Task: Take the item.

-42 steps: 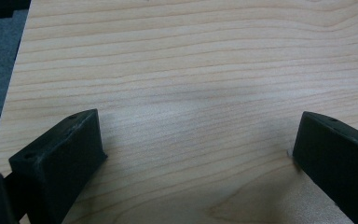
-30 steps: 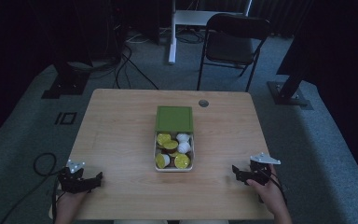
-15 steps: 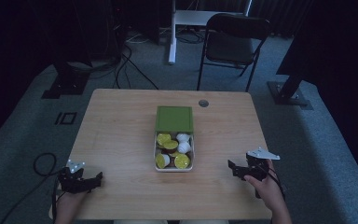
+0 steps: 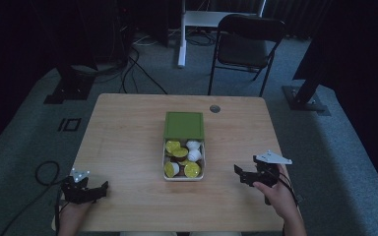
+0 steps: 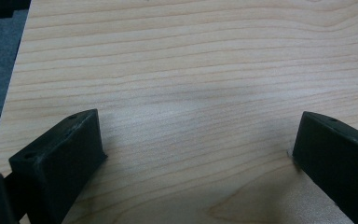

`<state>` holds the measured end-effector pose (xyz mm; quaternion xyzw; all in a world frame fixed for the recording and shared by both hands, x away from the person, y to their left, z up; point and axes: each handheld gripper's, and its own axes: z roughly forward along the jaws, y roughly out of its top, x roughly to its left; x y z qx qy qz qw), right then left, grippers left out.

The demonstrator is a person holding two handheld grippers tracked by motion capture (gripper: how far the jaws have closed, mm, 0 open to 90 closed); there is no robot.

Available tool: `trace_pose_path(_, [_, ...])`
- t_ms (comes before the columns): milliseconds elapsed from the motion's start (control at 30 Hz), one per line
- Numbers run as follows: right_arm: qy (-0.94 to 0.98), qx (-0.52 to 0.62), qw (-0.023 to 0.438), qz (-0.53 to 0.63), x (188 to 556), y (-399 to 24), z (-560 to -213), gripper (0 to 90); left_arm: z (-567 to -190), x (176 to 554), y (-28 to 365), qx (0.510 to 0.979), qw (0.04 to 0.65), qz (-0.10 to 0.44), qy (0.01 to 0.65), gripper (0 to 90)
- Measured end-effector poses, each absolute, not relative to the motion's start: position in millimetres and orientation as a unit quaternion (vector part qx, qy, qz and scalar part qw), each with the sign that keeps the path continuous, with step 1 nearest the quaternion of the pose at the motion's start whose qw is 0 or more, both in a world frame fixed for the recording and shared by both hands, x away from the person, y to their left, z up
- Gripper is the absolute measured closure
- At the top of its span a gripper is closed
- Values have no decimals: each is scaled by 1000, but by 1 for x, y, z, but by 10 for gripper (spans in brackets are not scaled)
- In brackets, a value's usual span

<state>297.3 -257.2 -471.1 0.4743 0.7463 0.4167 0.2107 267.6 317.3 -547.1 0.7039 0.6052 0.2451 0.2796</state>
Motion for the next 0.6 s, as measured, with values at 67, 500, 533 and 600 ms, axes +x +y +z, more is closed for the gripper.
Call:
trace_pose_path(67, [746, 472, 209, 421, 297, -255, -469, 128, -547, 268, 317, 704, 280, 245, 605, 18])
trace_pose_path(500, [759, 410, 207, 462, 290, -210, -434, 129, -547, 268, 317, 704, 279, 245, 605, 18])
trace_pose_path(533, [761, 404, 208, 463, 290, -206, -432, 129, -547, 268, 317, 704, 279, 245, 605, 18])
trace_pose_path(600, [761, 397, 202, 472, 290, -199, -429, 129, -547, 268, 317, 704, 279, 245, 605, 18])
